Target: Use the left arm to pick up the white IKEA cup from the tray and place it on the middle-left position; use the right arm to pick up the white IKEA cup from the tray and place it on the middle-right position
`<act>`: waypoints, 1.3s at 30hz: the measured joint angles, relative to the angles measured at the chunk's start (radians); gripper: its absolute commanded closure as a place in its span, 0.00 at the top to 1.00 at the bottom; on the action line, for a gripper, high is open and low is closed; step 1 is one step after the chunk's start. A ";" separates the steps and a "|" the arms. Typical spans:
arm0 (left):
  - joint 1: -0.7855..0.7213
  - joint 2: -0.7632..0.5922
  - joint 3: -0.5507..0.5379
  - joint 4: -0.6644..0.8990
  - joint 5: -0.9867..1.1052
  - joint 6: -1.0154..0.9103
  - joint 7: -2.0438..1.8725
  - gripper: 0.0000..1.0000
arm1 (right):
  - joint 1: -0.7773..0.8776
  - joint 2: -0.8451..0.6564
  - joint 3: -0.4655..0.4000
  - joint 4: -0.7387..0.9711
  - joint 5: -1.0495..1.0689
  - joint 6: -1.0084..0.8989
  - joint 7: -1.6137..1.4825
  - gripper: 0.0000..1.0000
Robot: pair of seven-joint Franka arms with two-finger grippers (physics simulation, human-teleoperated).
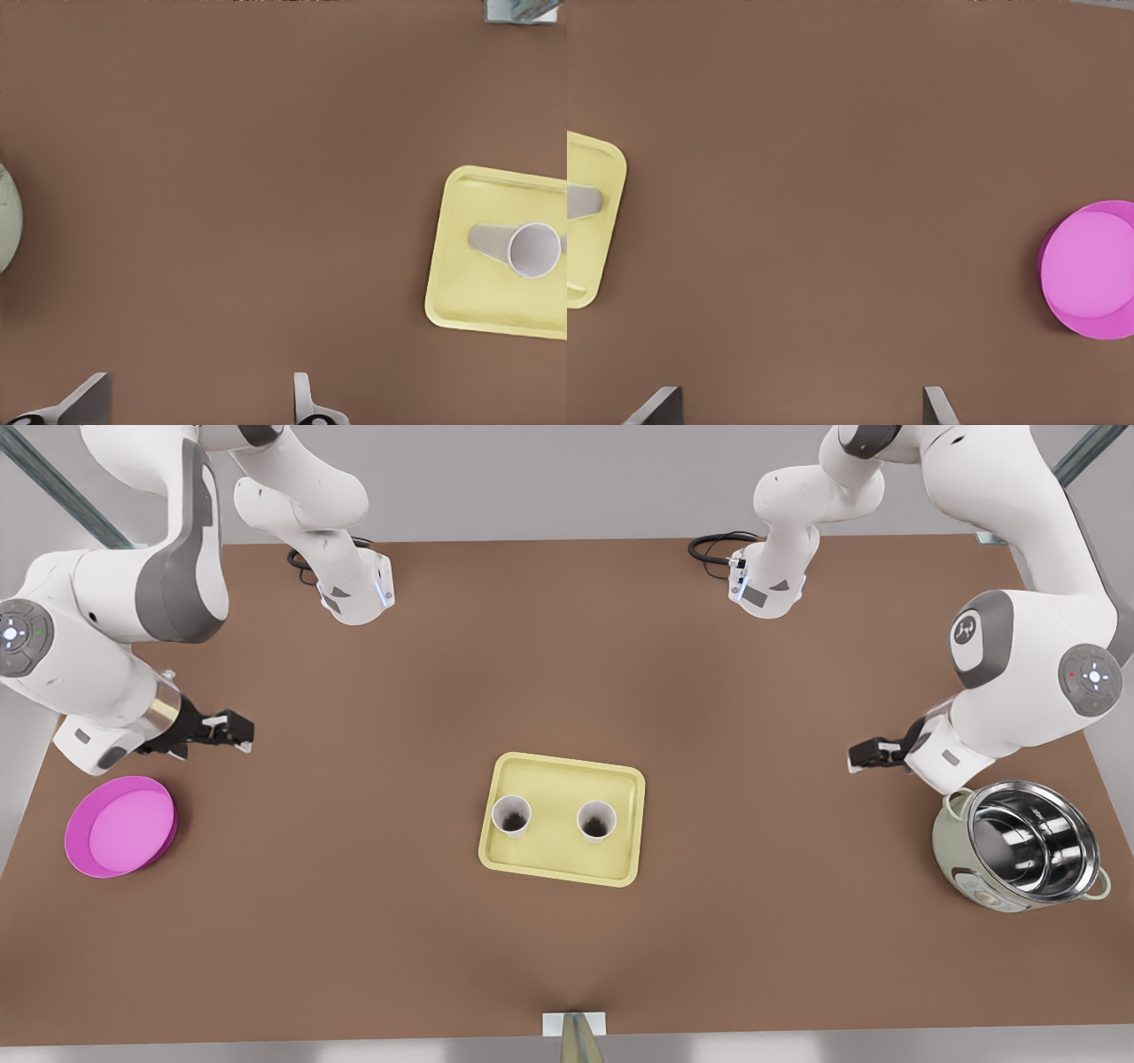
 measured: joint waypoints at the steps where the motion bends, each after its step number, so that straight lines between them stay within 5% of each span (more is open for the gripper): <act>1: -0.001 0.000 -0.001 -0.003 0.004 0.007 -0.002 1.00 | 0.000 0.002 0.000 0.000 0.000 0.006 -0.003 1.00; 14: -0.048 -0.032 -0.002 -0.053 0.029 0.024 -0.020 1.00 | 0.270 0.393 0.134 0.004 -0.005 0.348 0.104 1.00; 39: -0.047 -0.034 0.000 -0.053 0.033 0.022 -0.035 1.00 | 0.390 0.609 0.142 0.000 -0.008 0.624 0.350 1.00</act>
